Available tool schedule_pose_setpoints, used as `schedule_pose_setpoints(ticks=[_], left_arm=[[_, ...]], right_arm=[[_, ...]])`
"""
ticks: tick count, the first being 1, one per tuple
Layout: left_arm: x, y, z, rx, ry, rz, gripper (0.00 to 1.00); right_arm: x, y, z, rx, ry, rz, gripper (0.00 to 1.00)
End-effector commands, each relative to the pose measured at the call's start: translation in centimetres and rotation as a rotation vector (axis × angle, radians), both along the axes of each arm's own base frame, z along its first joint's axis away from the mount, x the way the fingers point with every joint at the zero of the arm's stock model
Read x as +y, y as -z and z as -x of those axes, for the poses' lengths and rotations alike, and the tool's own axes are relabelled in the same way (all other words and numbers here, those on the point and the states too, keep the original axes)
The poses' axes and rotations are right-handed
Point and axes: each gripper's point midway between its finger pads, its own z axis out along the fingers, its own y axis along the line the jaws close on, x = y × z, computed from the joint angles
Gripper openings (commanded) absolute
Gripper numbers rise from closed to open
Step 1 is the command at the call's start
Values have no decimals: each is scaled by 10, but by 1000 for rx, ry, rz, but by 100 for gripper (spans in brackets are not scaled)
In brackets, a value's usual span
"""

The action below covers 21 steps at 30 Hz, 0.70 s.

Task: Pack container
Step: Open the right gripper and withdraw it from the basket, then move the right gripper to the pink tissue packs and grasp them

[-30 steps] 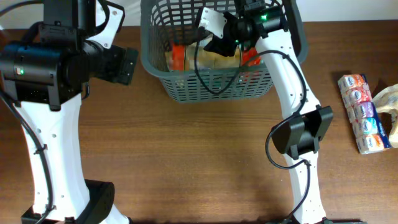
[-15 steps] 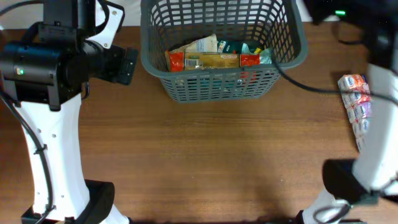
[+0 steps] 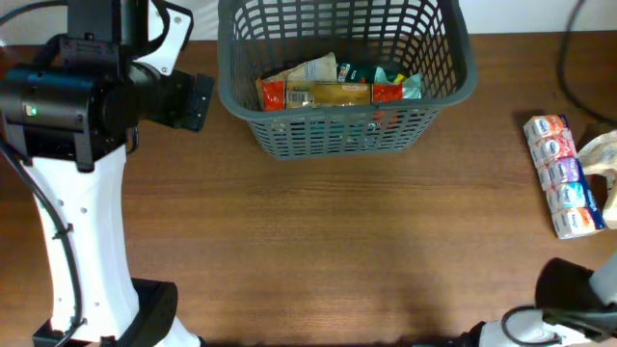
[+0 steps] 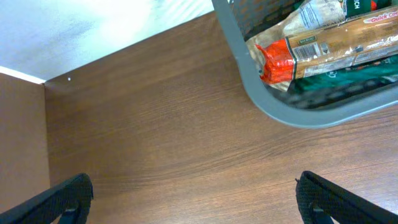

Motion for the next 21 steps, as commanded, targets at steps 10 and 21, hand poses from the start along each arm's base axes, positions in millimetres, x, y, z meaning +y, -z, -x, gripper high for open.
schedule_pose_setpoints(ticks=[10, 21], left_arm=[[2, 1, -1, 2, -14, 0, 99], [2, 1, -1, 2, -14, 1, 99]], right_arm=[[-102, 264, -1, 293, 79, -157, 79], [-77, 364, 14, 461, -3, -188, 84]])
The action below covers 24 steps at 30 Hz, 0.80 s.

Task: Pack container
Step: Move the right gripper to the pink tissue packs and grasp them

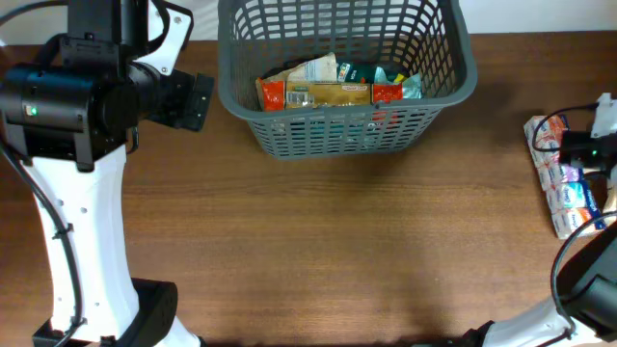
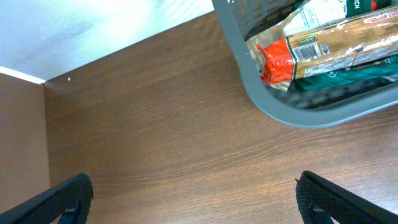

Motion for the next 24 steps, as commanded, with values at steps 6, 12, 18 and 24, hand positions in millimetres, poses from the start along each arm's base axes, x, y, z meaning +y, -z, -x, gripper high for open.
schedule_pose_setpoints(ticks=[6, 12, 18, 24], left_arm=[[2, 1, -1, 2, -14, 1, 99], [2, 1, -1, 2, -14, 0, 99], [2, 1, -1, 2, -14, 1, 99], [2, 1, -1, 2, -14, 0, 99]], right_arm=[[7, 37, 11, 107, -14, -41, 79], [7, 58, 31, 210, 43, -61, 75], [15, 84, 45, 300, 43, -114, 75], [17, 89, 47, 312, 57, -131, 55]])
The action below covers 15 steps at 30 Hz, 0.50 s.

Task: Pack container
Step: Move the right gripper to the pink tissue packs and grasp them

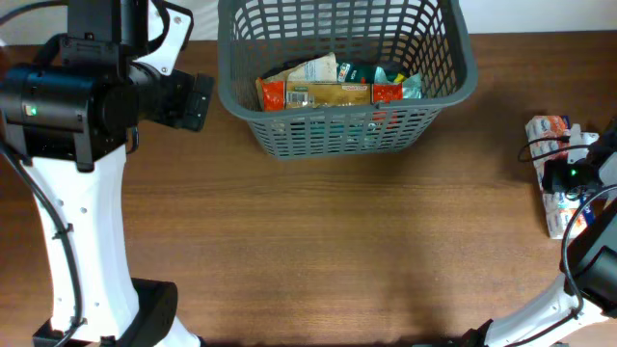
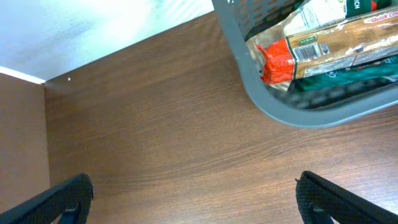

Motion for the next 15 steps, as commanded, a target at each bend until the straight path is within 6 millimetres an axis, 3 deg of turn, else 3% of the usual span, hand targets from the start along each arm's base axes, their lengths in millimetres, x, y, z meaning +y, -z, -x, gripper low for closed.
schedule_pose_setpoints(ticks=[1, 4, 8, 11, 14, 15], left_arm=[[2, 1, -1, 2, -14, 0, 99], [2, 1, -1, 2, -14, 0, 99], [2, 1, -1, 2, -14, 1, 99], [2, 1, -1, 2, -14, 1, 99], [2, 1, -1, 2, -14, 1, 99], [2, 1, -1, 2, -14, 1, 99]], right_arm=[[4, 10, 5, 26, 29, -16, 45], [5, 10, 4, 6, 111, -42, 16], [11, -6, -9, -71, 178, -105, 10], [21, -54, -39, -218, 178, -207, 5], [33, -126, -66, -377, 159, -306, 4], [45, -181, -79, -480, 120, -372, 4]])
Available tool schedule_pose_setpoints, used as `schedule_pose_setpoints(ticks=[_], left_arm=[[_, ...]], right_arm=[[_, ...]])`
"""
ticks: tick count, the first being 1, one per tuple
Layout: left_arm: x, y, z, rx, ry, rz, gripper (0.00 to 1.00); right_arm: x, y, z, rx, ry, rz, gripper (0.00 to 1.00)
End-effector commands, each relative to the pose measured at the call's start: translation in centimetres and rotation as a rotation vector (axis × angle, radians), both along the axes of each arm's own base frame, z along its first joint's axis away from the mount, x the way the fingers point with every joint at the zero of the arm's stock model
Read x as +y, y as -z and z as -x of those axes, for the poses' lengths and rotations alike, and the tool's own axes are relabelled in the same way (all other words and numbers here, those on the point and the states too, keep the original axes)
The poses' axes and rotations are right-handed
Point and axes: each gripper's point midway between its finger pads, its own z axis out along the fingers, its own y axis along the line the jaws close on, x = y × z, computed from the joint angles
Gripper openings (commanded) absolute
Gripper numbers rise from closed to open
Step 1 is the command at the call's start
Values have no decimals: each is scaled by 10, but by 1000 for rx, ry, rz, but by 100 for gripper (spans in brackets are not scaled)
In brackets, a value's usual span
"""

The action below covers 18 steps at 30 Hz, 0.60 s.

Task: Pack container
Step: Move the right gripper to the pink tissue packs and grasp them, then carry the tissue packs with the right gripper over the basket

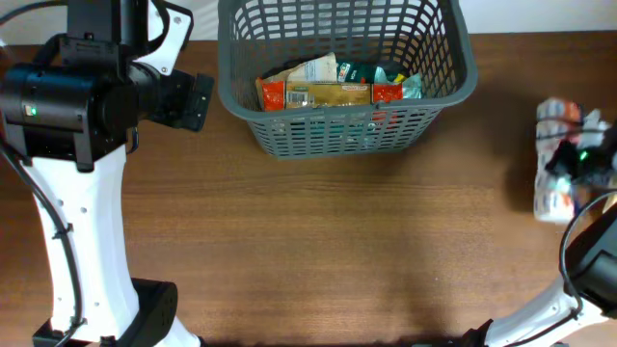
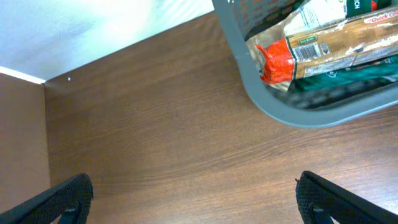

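Note:
A grey mesh basket (image 1: 453, 58) stands at the back centre, its rim (image 2: 283, 116) also in the left wrist view. Inside lie snack packets (image 1: 328, 89), among them a brown bar with red ends (image 2: 323, 50). At the right edge a long white multi-pack (image 1: 557, 159) with red and blue labels looks blurred, and my right gripper (image 1: 581, 159) is shut on it. My left gripper (image 1: 200, 101) rests left of the basket, open (image 2: 194, 202), with only bare table between its fingers.
The left arm's white column and base (image 1: 87, 251) fill the left side of the table. The right arm's cables and base (image 1: 578, 289) sit at the lower right corner. The table's left edge (image 2: 45, 124) shows in the left wrist view.
The multi-pack has shifted a little left and toward the back and now shows blurred, with my right gripper on it. The left arm and the basket are unchanged.
At first the multi-pack lay at the right edge beside a beige bag, with the right arm low at the corner. The right gripper then stood over the pack's far end, then on its middle. Now the pack has moved with the gripper. The left arm stayed still throughout.

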Motion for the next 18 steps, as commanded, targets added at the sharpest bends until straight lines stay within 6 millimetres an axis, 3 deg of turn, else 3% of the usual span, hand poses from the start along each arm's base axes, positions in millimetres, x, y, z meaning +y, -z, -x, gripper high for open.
schedule_pose_setpoints(ticks=[1, 2, 5, 6, 7, 8, 9, 11, 14, 16, 17, 18], left_arm=[[2, 1, -1, 2, -14, 0, 99], [2, 1, -1, 2, -14, 1, 99], [2, 1, -1, 2, -14, 1, 99], [2, 1, -1, 2, -14, 0, 99], [2, 1, -1, 2, -14, 0, 99], [2, 1, -1, 2, -14, 1, 99], [2, 1, -1, 2, -14, 1, 99], [2, 1, -1, 2, -13, 0, 99], [2, 1, -1, 2, -14, 0, 99], [2, 1, -1, 2, -14, 1, 99], [2, 1, -1, 2, -14, 1, 99], [2, 1, -1, 2, -14, 0, 99]], right_arm=[[27, -163, -55, -415, -45, -121, 4], [38, -200, -58, -486, -82, -145, 4], [66, -278, -56, -622, -177, -157, 4], [89, -323, -50, -693, -239, -142, 4], [108, -353, -44, -739, -284, -120, 4], [121, -370, -40, -768, -314, -104, 4], [146, -395, -33, -816, -383, -75, 4], [190, -427, -22, -894, -547, 2, 4], [257, -448, -12, -958, -778, 117, 4], [291, -443, -10, -954, -902, 168, 4], [323, -426, -12, -913, -1030, 216, 4], [336, -416, -15, -886, -1084, 244, 4]])
